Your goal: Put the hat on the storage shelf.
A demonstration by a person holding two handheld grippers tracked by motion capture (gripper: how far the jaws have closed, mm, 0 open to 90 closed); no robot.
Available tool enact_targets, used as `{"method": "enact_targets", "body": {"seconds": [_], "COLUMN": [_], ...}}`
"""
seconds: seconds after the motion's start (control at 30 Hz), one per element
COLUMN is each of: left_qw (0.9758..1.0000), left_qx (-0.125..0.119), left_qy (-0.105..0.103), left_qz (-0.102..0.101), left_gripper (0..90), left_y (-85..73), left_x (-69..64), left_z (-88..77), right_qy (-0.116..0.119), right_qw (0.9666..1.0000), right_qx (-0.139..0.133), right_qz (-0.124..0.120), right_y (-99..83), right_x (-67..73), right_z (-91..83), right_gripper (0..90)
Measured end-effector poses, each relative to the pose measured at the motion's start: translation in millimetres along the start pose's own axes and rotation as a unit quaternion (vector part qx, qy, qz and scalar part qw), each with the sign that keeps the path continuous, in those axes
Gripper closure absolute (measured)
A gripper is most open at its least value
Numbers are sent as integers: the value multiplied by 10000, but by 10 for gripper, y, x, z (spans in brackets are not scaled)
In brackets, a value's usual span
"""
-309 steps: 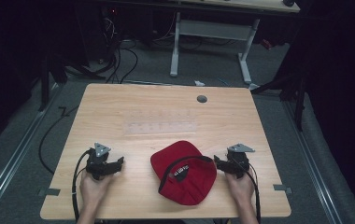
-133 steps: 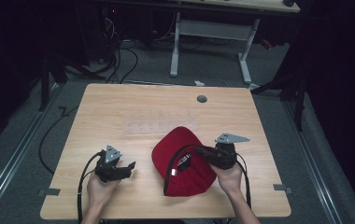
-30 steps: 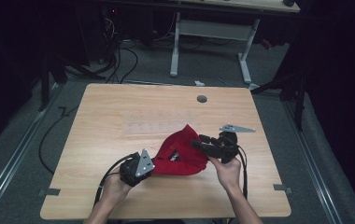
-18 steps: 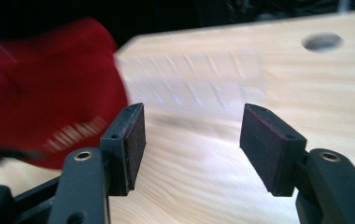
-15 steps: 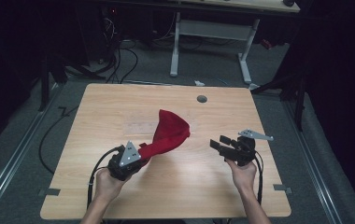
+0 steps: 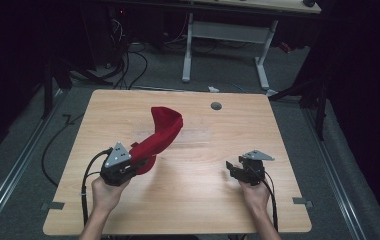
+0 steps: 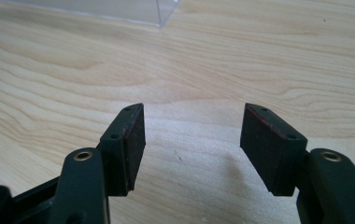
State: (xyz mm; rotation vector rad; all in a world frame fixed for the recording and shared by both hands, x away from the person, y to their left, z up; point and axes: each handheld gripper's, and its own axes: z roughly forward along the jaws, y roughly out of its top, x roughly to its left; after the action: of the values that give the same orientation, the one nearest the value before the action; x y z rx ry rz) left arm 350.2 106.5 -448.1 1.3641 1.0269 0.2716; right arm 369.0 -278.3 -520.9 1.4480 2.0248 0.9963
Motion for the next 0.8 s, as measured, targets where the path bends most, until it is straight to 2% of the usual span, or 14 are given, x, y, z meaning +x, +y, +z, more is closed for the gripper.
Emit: {"method": "enact_targets", "body": {"seconds": [0.2, 0.3, 0.33, 0.43, 0.53, 0.63, 0.77, 0.8], "left_qw": [9995, 9983, 9979, 9967, 9964, 9954, 9915, 9913], "left_qx": [-199, -371, -419, -570, -608, -661, -821, -841], "left_qy": [19, 11, 18, 67, 156, 205, 103, 134], "left_qz": [-257, -459, -492, -579, -578, -664, -1008, -1006], "left_gripper": [854, 853, 852, 852, 853, 852, 851, 851], "left_y": [99, 184, 204, 266, 295, 328, 421, 445], "left_x": [80, 134, 145, 185, 221, 264, 326, 335], "left_z": [-43, -70, -76, -93, -104, -129, -186, -193], "right_qy": [-225, -278, -275, -263, -280, -284, -288, -285], "right_qw": [9994, 9991, 9989, 9989, 9989, 9989, 9989, 9989], "right_qx": [218, 259, 344, 340, 340, 338, 336, 337], "right_qz": [-112, -177, -164, -161, -184, -179, -163, -164], "right_y": [-63, -60, -57, -58, -61, -62, -62, -62], "right_x": [27, 37, 32, 29, 36, 38, 40, 40], "right_z": [68, 77, 89, 88, 87, 87, 87, 87], "right_gripper": [402, 398, 389, 386, 384, 384, 383, 383]}}
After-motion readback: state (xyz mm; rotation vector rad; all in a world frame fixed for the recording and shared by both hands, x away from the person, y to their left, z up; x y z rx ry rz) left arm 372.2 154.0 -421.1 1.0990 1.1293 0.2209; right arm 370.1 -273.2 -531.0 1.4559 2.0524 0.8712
